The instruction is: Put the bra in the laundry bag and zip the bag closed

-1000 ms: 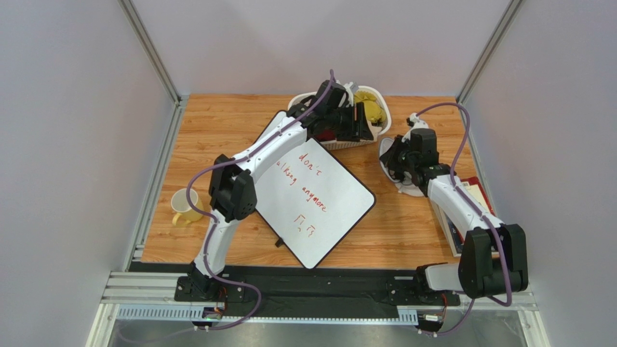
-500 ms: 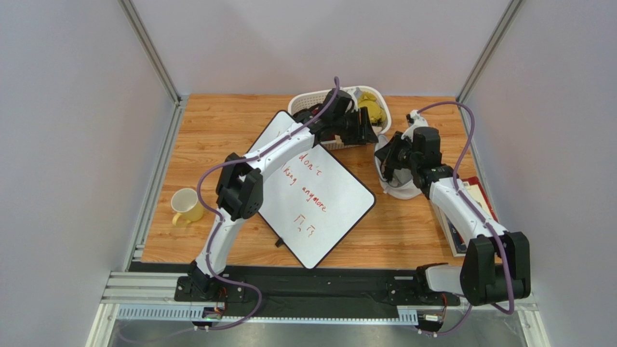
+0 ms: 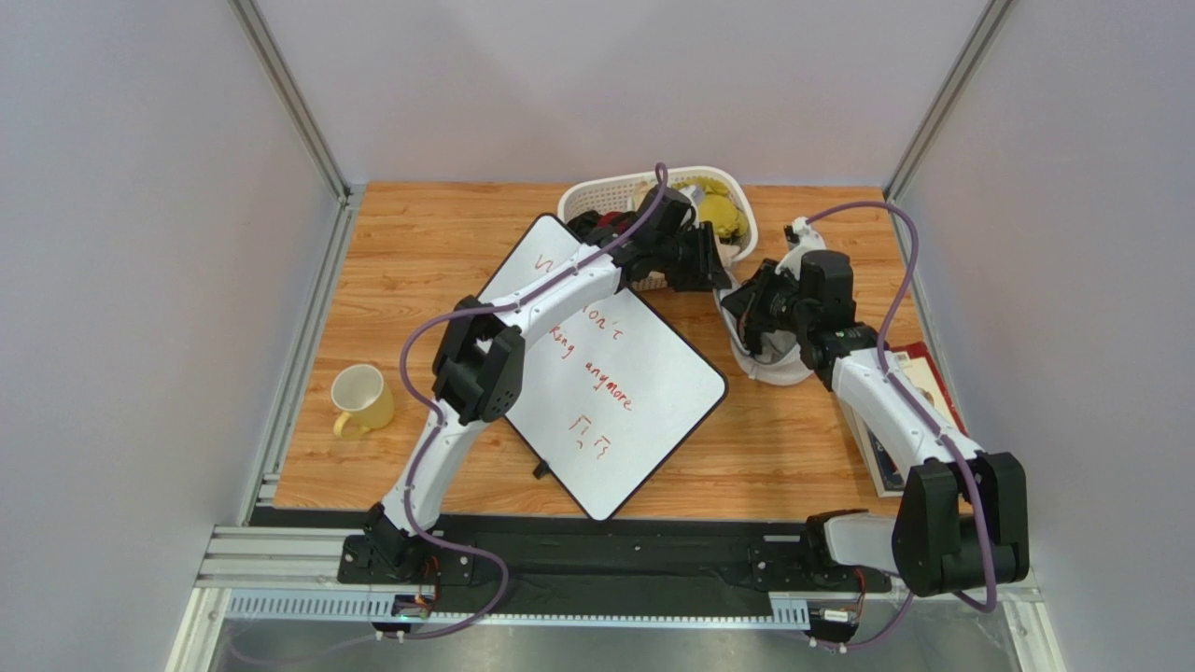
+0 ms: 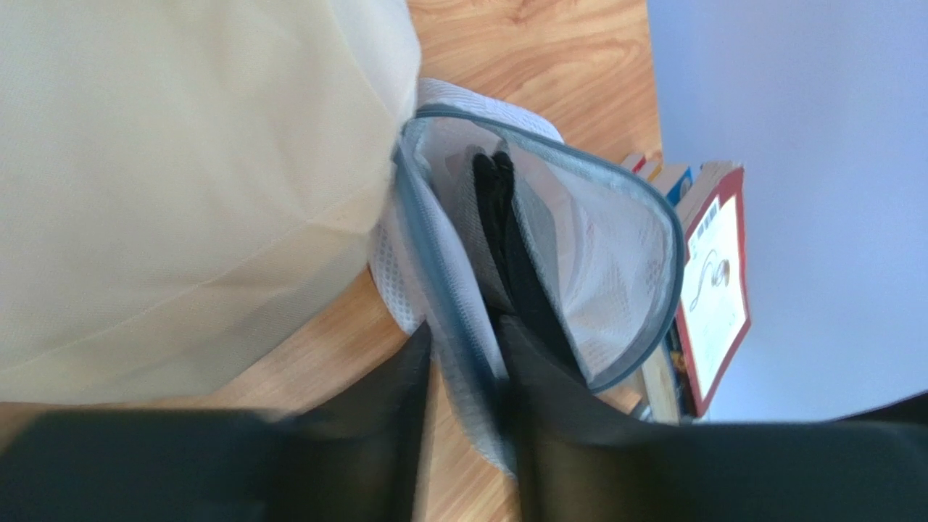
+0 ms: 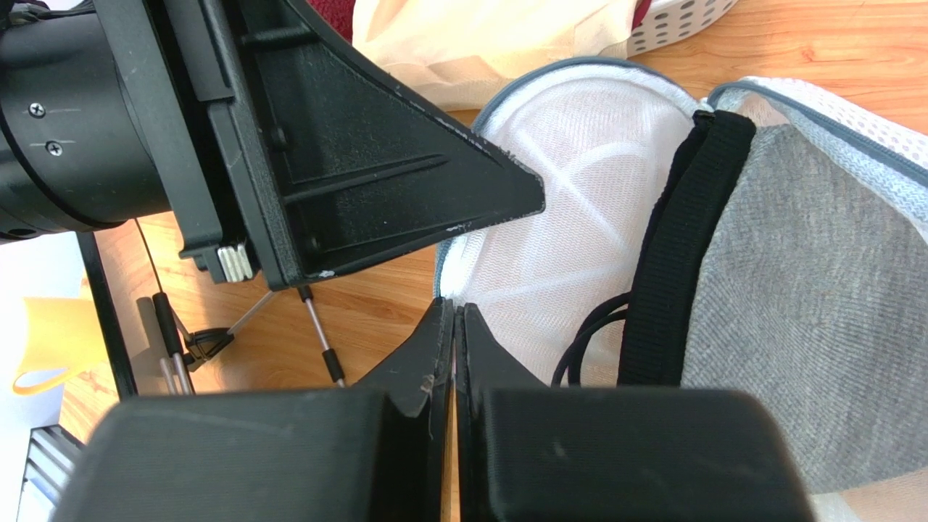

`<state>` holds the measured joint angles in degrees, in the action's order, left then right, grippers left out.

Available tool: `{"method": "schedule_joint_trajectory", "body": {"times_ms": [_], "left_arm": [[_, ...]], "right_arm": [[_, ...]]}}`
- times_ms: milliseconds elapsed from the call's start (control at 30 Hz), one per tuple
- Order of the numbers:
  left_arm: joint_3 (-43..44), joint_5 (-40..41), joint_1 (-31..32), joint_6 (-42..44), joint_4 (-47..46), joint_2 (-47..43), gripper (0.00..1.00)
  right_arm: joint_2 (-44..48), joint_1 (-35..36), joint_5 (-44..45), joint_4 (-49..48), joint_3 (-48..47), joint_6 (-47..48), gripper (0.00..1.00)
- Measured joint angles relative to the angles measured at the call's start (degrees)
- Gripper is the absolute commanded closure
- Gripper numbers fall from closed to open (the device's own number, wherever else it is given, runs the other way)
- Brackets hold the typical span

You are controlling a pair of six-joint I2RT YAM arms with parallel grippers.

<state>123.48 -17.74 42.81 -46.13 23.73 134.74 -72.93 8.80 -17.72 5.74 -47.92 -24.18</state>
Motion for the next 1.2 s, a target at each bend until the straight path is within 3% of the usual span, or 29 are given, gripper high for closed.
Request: {"method": "schedule_joint_trajectory", "body": {"times_ms": [67, 100, 233, 300, 333, 433, 533, 700, 967, 1167, 1200], "left_arm": [[0.2, -0.2, 0.2, -0.6, -0.2, 0.0, 0.98], [0.3, -0.4, 0.2, -0.8, -0.3, 0.0, 0.99], [0.6, -0.6, 0.5, -0.9, -0.6, 0.0, 1.00], [0.6, -0.5, 0.5, -0.9, -0.6, 0.0, 1.00], [0.6, -0.5, 0.5, -0.9, -0.6, 0.0, 1.00], [0.6, -0.6, 0.5, -0.9, -0.6, 0.0, 1.00], [0.5, -0.6, 0.4, -0.9, -0.3, 0.0, 1.00], [-0.1, -0.9, 0.3, -0.9, -0.3, -0.4, 1.00], [-1.2, -1.8, 0.3, -1.1, -0.3, -1.9, 1.00], [-1.9, -2.6, 0.3, -1.6, -0.4, -3.0, 1.00], [-1.9, -2.7, 0.3, -1.6, -0.4, -3.1, 1.00]], "right_arm": [[0.0, 0.0, -0.1, 0.0, 0.0, 0.0, 1.00], [0.0, 0.0, -0.1, 0.5, -0.2, 0.0, 0.99], [-0.7, 0.0, 1.1, 5.9, -2.9, 0.2, 0.68], [-1.3, 0.0, 2.6, 9.1, -5.1, 0.5, 0.62], [-1.3, 0.0, 3.3, 11.1, -6.2, 0.7, 0.52], [-1.3, 0.0, 5.4, 16.2, -9.2, 1.3, 0.37], [-1.3, 0.0, 8.5, 21.7, -12.9, 1.7, 0.29], [-2.1, 0.0, 13.0, 27.2, -16.5, 2.7, 0.28], [-6.5, 0.8, 17.2, 27.7, -13.1, 3.5, 0.31], [-9.1, 2.8, 21.3, 26.6, -11.3, 3.6, 0.46], [-9.3, 3.0, 21.9, 26.3, -11.1, 3.6, 0.53]]}}
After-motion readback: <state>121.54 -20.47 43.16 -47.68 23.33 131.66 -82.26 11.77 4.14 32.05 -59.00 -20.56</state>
